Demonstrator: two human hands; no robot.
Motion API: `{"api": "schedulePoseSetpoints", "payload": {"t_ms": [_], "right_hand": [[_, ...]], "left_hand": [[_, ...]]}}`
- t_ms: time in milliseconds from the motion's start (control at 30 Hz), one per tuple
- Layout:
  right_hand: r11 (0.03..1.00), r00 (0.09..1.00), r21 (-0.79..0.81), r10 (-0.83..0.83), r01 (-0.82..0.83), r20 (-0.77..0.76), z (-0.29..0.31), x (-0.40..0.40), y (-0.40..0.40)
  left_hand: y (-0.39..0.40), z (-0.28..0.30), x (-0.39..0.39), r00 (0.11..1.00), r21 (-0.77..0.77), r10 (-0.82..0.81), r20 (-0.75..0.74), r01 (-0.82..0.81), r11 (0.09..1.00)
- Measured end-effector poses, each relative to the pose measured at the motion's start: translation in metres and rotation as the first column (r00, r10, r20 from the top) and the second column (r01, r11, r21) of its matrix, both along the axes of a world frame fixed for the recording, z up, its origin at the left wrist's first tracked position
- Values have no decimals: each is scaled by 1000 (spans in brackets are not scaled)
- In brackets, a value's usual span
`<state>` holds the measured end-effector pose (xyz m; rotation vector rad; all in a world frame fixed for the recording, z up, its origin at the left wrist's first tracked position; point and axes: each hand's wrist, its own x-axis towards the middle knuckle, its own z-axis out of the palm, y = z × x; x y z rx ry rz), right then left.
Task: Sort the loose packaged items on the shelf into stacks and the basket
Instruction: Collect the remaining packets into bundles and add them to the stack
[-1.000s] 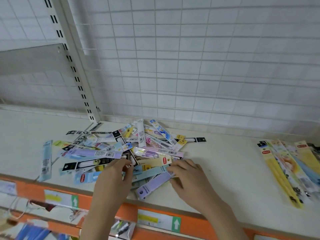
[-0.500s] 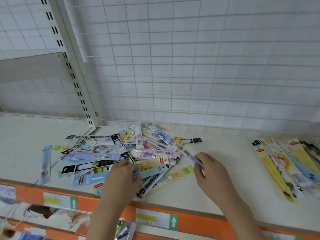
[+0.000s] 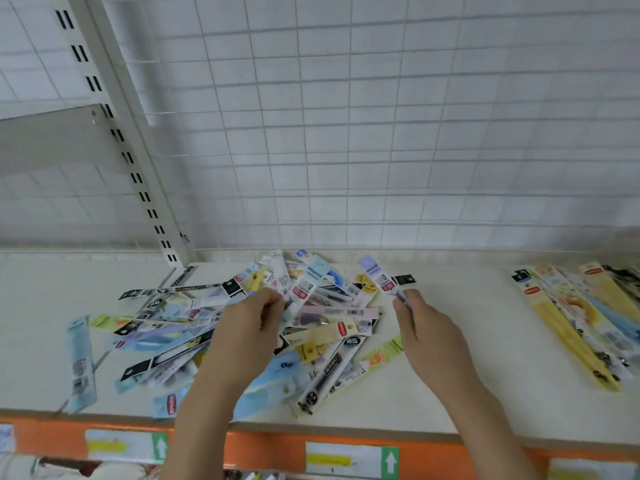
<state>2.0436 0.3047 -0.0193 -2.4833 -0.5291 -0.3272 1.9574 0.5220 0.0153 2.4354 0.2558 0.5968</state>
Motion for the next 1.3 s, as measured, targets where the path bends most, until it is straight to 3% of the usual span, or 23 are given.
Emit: {"api": "schedulePoseSetpoints", "payload": {"t_ms": [233,333,400,600,867,1033,1300], "right_hand": [[999,999,-15,-37,37,-10,1,5,23],[997,998,-40,-64,63,-26,1,5,27],[996,997,-46,-78,77,-25,1,6,28],[991,991,-55,-125,123,-37,5,8,28],[989,991,-69,-130,129,-18,7,18,25],[990,994,-96,-108,106,-13,9,26,29],[997,1000,-81,8,-10,-30,25,63,65]], "left_hand": [[20,18,13,982,-319,117,146,-65,945],[26,23,27,975,-337,176,136,-122,934],[33,20,41,980,-285,197,42,-177,942],[56,-11,105,907,124,257,-334,-228,966],[54,-19,138,800,242,285,-528,-180,954],[58,-14,143,801,118,232,-551,-200,973],[58,22,114,919,-114,85,-386,-139,984]]}}
